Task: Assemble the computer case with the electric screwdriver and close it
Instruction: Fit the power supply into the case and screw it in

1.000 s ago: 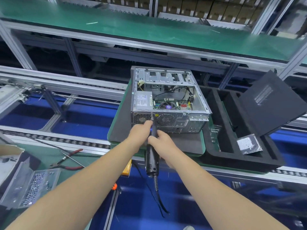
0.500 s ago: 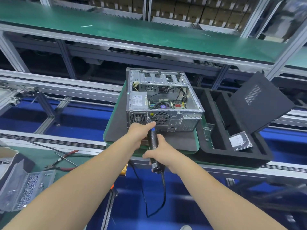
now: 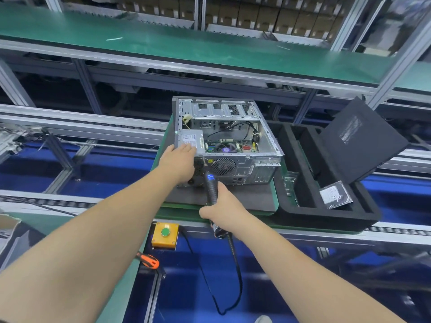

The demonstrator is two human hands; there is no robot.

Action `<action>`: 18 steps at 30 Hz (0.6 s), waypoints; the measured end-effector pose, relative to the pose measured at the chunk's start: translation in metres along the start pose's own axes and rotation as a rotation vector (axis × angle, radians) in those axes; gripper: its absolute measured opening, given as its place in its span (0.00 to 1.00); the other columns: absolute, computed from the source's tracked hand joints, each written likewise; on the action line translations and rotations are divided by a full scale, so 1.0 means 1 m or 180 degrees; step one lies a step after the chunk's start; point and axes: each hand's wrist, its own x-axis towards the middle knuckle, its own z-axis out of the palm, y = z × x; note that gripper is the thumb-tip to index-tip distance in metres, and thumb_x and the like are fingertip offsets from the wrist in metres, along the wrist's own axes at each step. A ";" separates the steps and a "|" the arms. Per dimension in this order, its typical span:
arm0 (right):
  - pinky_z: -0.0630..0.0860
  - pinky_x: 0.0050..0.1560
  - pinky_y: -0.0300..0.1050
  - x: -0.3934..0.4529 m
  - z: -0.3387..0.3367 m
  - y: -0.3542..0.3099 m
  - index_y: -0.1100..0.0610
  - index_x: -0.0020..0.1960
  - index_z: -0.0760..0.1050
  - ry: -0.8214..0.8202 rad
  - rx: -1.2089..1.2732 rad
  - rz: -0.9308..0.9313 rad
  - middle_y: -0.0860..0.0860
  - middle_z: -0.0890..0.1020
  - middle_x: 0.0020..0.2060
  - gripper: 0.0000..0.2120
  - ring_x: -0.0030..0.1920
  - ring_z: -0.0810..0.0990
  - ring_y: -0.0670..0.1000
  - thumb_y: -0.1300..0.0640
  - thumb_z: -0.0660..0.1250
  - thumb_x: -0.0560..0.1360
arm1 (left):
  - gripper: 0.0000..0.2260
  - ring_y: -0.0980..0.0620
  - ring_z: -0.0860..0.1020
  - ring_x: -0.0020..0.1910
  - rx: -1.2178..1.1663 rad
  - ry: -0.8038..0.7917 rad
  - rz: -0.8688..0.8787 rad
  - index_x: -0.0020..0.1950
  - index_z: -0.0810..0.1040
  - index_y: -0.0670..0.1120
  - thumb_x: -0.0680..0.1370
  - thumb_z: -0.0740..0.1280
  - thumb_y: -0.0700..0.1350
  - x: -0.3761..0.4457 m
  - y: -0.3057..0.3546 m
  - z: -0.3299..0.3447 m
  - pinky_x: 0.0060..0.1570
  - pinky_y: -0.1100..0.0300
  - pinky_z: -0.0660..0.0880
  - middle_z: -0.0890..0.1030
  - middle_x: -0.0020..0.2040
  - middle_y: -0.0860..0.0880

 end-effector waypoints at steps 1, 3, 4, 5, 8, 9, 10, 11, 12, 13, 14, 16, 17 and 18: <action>0.77 0.41 0.46 0.000 0.002 -0.004 0.51 0.85 0.48 0.0007 -0.0158 -0.0006 0.55 0.76 0.63 0.45 0.46 0.80 0.54 0.56 0.69 0.75 | 0.27 0.49 0.55 0.81 0.0017 0.0020 -0.0025 0.81 0.55 0.45 0.82 0.57 0.44 0.000 0.001 0.000 0.79 0.45 0.51 0.58 0.82 0.47; 0.73 0.34 0.43 0.000 0.006 -0.010 0.51 0.85 0.39 0.0004 -0.0408 -0.0053 0.56 0.78 0.61 0.47 0.41 0.79 0.52 0.57 0.67 0.77 | 0.27 0.50 0.54 0.81 -0.0016 0.0035 -0.0071 0.82 0.55 0.46 0.82 0.56 0.43 0.000 0.001 0.000 0.80 0.46 0.49 0.56 0.83 0.48; 0.72 0.33 0.43 0.001 0.007 -0.013 0.51 0.85 0.36 -0.0010 -0.0438 -0.0040 0.55 0.79 0.57 0.48 0.39 0.78 0.51 0.58 0.65 0.77 | 0.27 0.50 0.54 0.81 -0.0025 0.0048 -0.0077 0.82 0.56 0.46 0.82 0.56 0.43 0.000 0.001 0.000 0.80 0.46 0.49 0.56 0.83 0.48; 0.71 0.32 0.43 0.001 0.007 -0.015 0.50 0.85 0.34 -0.0024 -0.0428 0.0003 0.54 0.79 0.54 0.48 0.36 0.77 0.51 0.58 0.64 0.78 | 0.27 0.50 0.55 0.81 -0.0030 0.0062 -0.0080 0.82 0.56 0.46 0.82 0.57 0.43 0.001 0.001 0.000 0.80 0.46 0.49 0.57 0.83 0.48; 0.74 0.33 0.45 0.002 0.007 -0.017 0.50 0.85 0.34 0.0020 -0.0419 0.0047 0.52 0.79 0.49 0.49 0.35 0.77 0.50 0.58 0.65 0.77 | 0.25 0.49 0.59 0.79 -0.0118 0.0110 -0.0071 0.79 0.60 0.46 0.82 0.58 0.44 0.002 0.002 0.001 0.79 0.47 0.52 0.61 0.81 0.47; 0.75 0.34 0.45 0.001 0.007 -0.015 0.50 0.85 0.35 0.0064 -0.0445 0.0014 0.51 0.77 0.48 0.50 0.36 0.78 0.51 0.58 0.66 0.76 | 0.24 0.49 0.62 0.78 -0.0153 0.0153 -0.0067 0.78 0.63 0.46 0.81 0.58 0.44 0.002 0.002 0.002 0.78 0.47 0.54 0.64 0.78 0.48; 0.76 0.35 0.45 0.001 0.007 -0.013 0.50 0.85 0.36 0.0102 -0.0450 -0.0014 0.49 0.76 0.47 0.51 0.37 0.79 0.51 0.57 0.68 0.75 | 0.22 0.49 0.64 0.76 -0.0185 0.0181 -0.0073 0.76 0.65 0.46 0.81 0.59 0.44 0.002 0.002 0.002 0.77 0.47 0.56 0.67 0.76 0.48; 0.77 0.35 0.44 0.000 0.007 -0.011 0.49 0.85 0.37 0.0122 -0.0437 -0.0022 0.48 0.75 0.47 0.52 0.38 0.80 0.50 0.57 0.70 0.74 | 0.22 0.49 0.65 0.75 -0.0217 0.0182 -0.0080 0.75 0.65 0.46 0.81 0.59 0.44 0.001 0.002 0.002 0.77 0.48 0.57 0.68 0.75 0.48; 0.77 0.35 0.43 0.001 0.009 -0.009 0.48 0.85 0.38 0.0127 -0.0435 -0.0022 0.49 0.76 0.48 0.53 0.39 0.80 0.49 0.56 0.71 0.73 | 0.22 0.49 0.65 0.75 -0.0251 0.0174 -0.0079 0.75 0.66 0.46 0.81 0.60 0.45 0.001 0.002 0.002 0.77 0.48 0.57 0.68 0.75 0.48; 0.77 0.34 0.43 0.002 0.010 -0.007 0.47 0.85 0.39 0.0126 -0.0450 -0.0021 0.51 0.78 0.51 0.54 0.40 0.80 0.48 0.56 0.73 0.72 | 0.22 0.49 0.65 0.75 -0.0283 0.0170 -0.0070 0.75 0.66 0.46 0.81 0.60 0.45 0.001 0.001 0.002 0.76 0.48 0.57 0.68 0.75 0.48; 0.76 0.34 0.43 0.003 0.011 -0.005 0.46 0.85 0.40 0.0132 -0.0460 -0.0027 0.52 0.78 0.52 0.54 0.40 0.80 0.48 0.56 0.73 0.71 | 0.22 0.48 0.65 0.75 -0.0313 0.0173 -0.0051 0.75 0.66 0.46 0.80 0.60 0.45 0.001 0.001 0.003 0.76 0.47 0.58 0.68 0.74 0.48; 0.75 0.33 0.42 0.003 0.005 0.001 0.45 0.83 0.46 0.0143 -0.0388 -0.0047 0.51 0.79 0.51 0.51 0.39 0.80 0.50 0.57 0.73 0.70 | 0.21 0.48 0.66 0.73 -0.0376 0.0177 -0.0031 0.73 0.66 0.46 0.80 0.60 0.45 0.001 0.001 0.002 0.76 0.47 0.59 0.69 0.73 0.48; 0.76 0.33 0.42 0.000 -0.001 0.006 0.45 0.82 0.50 0.0134 -0.0281 -0.0036 0.52 0.79 0.50 0.48 0.38 0.80 0.51 0.57 0.72 0.70 | 0.20 0.48 0.67 0.73 -0.0412 0.0189 -0.0054 0.73 0.67 0.46 0.80 0.59 0.45 0.002 0.001 0.003 0.75 0.47 0.60 0.70 0.72 0.48; 0.77 0.32 0.44 -0.003 -0.011 0.012 0.44 0.80 0.54 0.0122 -0.0146 -0.0020 0.52 0.79 0.49 0.45 0.36 0.79 0.51 0.57 0.72 0.69 | 0.19 0.48 0.68 0.72 -0.0442 0.0228 -0.0108 0.71 0.68 0.46 0.80 0.59 0.44 0.002 0.002 0.003 0.75 0.47 0.61 0.71 0.71 0.48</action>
